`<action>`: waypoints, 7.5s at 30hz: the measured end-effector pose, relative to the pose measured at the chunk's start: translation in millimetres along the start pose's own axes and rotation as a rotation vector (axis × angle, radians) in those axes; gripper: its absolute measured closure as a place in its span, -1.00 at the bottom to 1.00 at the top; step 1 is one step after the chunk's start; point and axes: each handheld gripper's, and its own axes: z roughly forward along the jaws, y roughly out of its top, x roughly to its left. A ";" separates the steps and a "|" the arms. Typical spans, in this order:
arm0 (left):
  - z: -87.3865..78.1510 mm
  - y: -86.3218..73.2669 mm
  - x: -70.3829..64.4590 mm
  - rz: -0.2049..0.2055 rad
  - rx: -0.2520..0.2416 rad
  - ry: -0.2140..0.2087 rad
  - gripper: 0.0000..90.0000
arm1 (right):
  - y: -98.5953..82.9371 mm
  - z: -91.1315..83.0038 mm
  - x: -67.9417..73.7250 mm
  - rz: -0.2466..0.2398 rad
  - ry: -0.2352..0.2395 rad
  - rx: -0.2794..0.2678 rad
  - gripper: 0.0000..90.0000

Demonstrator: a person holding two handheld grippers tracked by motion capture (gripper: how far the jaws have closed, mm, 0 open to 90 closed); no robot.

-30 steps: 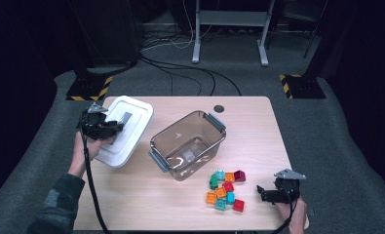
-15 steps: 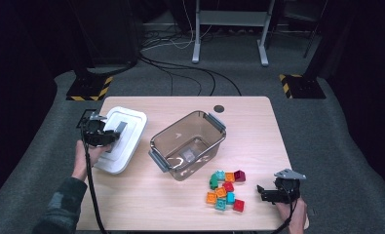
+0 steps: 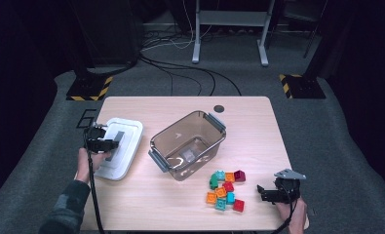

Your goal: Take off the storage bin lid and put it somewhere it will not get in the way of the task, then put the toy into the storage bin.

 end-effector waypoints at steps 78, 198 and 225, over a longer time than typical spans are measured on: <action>-5.7 -123.8 -131.9 0.356 -0.124 -0.177 -1.00 | 0.7 0.6 1.3 -0.003 -0.002 -0.002 -1.00; -1.8 -120.0 -135.0 0.347 -0.116 -0.183 -0.98 | 109.8 -14.3 35.4 -0.081 0.160 -0.193 0.30; -1.6 -120.1 -135.1 0.339 -0.114 -0.187 -0.98 | 158.3 -26.8 50.0 -0.121 0.152 -0.268 0.30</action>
